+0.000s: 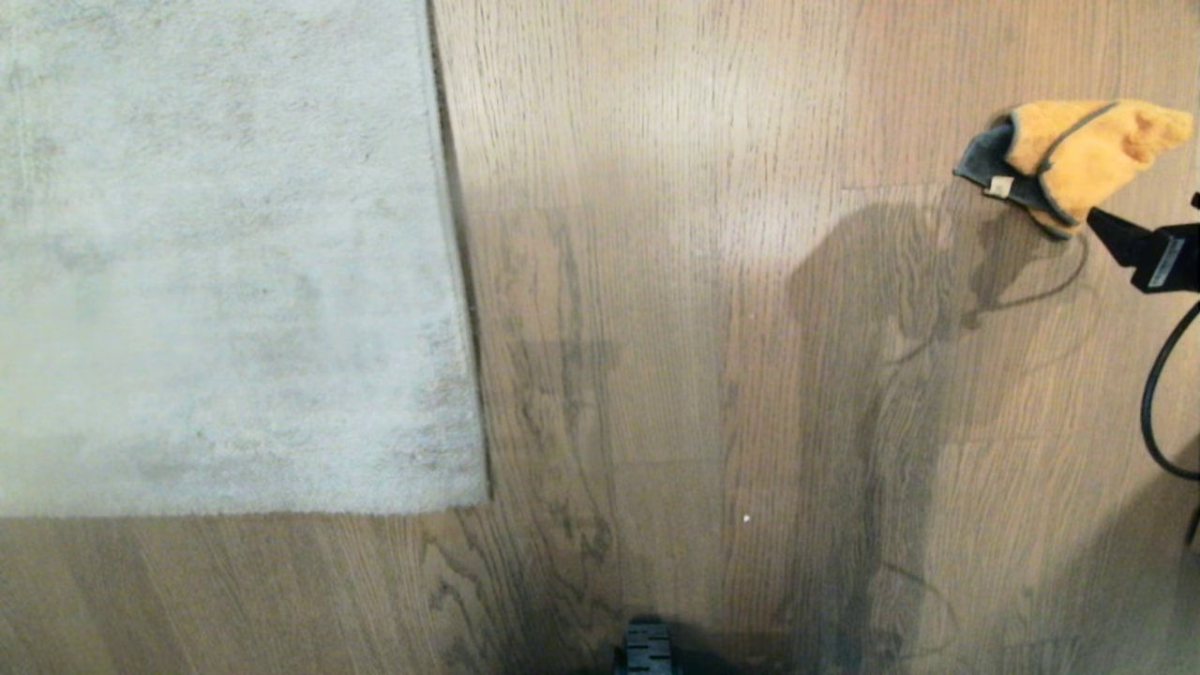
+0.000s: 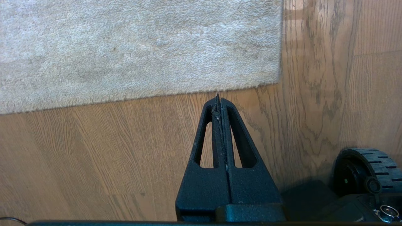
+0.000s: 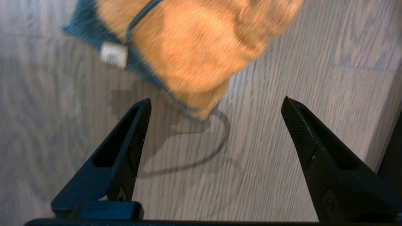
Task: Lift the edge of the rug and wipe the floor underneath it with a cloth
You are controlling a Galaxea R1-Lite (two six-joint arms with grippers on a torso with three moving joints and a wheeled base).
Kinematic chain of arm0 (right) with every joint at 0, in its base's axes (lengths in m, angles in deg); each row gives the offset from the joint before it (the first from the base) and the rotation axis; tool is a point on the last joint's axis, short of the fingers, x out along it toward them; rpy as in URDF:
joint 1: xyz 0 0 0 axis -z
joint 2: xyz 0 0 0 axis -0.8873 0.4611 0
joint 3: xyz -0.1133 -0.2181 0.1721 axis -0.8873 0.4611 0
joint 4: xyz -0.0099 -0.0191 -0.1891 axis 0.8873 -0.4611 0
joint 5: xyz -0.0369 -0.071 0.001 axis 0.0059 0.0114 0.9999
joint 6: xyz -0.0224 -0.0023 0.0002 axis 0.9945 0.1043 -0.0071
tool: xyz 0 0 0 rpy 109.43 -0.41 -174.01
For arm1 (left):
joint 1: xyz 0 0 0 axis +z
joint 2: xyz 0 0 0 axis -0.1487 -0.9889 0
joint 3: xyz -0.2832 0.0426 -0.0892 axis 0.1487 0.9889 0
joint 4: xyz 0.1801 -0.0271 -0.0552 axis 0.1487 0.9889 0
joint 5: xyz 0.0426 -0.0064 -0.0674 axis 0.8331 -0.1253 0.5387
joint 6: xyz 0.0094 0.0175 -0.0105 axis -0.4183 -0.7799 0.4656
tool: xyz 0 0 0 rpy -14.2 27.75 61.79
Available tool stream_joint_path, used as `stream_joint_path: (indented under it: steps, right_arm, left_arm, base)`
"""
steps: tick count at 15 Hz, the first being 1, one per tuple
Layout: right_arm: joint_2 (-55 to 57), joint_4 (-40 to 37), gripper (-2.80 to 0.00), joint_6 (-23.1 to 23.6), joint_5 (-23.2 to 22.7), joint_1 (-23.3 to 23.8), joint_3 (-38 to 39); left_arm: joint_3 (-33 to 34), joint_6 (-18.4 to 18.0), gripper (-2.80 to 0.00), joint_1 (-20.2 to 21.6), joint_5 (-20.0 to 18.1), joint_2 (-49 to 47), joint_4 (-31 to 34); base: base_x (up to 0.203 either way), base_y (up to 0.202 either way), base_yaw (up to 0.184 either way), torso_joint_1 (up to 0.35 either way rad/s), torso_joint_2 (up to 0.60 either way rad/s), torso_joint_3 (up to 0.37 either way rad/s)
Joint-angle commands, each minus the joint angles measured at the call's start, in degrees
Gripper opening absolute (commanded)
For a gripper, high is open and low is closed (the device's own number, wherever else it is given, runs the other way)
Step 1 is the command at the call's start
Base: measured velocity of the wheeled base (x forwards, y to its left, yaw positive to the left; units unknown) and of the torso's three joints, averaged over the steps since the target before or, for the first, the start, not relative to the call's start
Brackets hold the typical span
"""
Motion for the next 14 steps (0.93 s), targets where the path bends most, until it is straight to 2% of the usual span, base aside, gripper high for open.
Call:
stream_joint_path:
  steps: [1, 3, 4, 9, 14]
  right_arm:
    - [-3.27, 0.47, 0.0, 0.23, -0.04, -0.66, 3.1]
    - [-4.24, 0.45, 0.0, 0.28, -0.04, -0.83, 5.0]
    - [-4.84, 0.53, -2.8, 0.51, -0.04, -0.98, 6.29]
    - [-6.79, 5.59, -2.8, 0.28, -0.04, -3.83, 13.25]
    - [-9.11, 5.59, -2.8, 0.44, 0.05, -5.61, 16.4]
  left_arm:
    - [0.0, -0.01, -2.8, 0.01, 0.0, 0.02, 0.02]
    - [0.0, -0.01, -2.8, 0.01, 0.0, 0.02, 0.02]
    - [0.0, -0.01, -2.8, 0.01, 0.0, 0.02, 0.02]
    - [0.0, -0.01, -2.8, 0.01, 0.0, 0.02, 0.02]
    - [0.0, -0.01, -2.8, 0.01, 0.0, 0.02, 0.02]
  base:
    - [0.0, 0.0, 0.0, 0.0, 0.0, 0.0]
    - [0.0, 0.0, 0.0, 0.0, 0.0, 0.0]
    - [0.0, 0.0, 0.0, 0.0, 0.0, 0.0]
    - [0.0, 0.0, 0.0, 0.0, 0.0, 0.0]
    - [0.0, 0.0, 0.0, 0.0, 0.0, 0.0]
